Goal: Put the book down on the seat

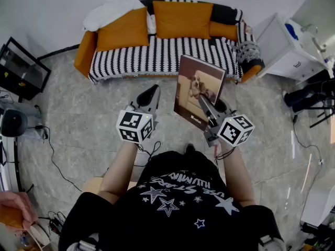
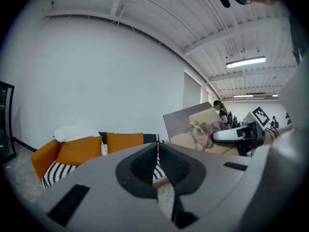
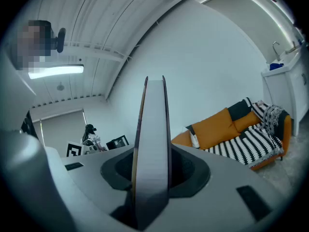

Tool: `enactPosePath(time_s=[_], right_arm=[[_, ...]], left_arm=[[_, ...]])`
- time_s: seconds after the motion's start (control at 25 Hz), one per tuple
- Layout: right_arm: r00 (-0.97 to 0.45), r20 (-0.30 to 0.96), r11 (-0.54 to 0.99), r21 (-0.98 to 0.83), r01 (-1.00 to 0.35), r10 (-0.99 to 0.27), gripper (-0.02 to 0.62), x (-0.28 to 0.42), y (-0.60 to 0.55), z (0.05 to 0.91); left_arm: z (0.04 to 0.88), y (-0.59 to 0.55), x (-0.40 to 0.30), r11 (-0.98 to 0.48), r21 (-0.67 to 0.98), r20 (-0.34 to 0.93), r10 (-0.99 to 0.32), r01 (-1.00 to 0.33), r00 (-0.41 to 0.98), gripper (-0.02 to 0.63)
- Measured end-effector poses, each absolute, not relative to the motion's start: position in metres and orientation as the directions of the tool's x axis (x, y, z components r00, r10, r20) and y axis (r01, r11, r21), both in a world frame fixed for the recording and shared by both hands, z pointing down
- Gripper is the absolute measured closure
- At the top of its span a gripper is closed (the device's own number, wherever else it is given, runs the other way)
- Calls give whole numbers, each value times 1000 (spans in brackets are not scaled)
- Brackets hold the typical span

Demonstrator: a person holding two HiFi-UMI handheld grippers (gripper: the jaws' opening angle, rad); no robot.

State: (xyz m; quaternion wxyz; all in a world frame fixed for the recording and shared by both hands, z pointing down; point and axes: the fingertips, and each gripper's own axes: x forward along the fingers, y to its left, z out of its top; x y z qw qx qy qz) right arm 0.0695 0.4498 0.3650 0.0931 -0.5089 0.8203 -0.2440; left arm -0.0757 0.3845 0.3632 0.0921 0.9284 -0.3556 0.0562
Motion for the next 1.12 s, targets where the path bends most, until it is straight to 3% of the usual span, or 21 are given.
enactPosePath(time_s=[1.12], right_arm=[[-516, 89, 409, -504, -761, -852, 445, 35, 434, 365]], left_arm=[[366, 385, -104, -694, 162, 155, -684, -701, 713, 589]])
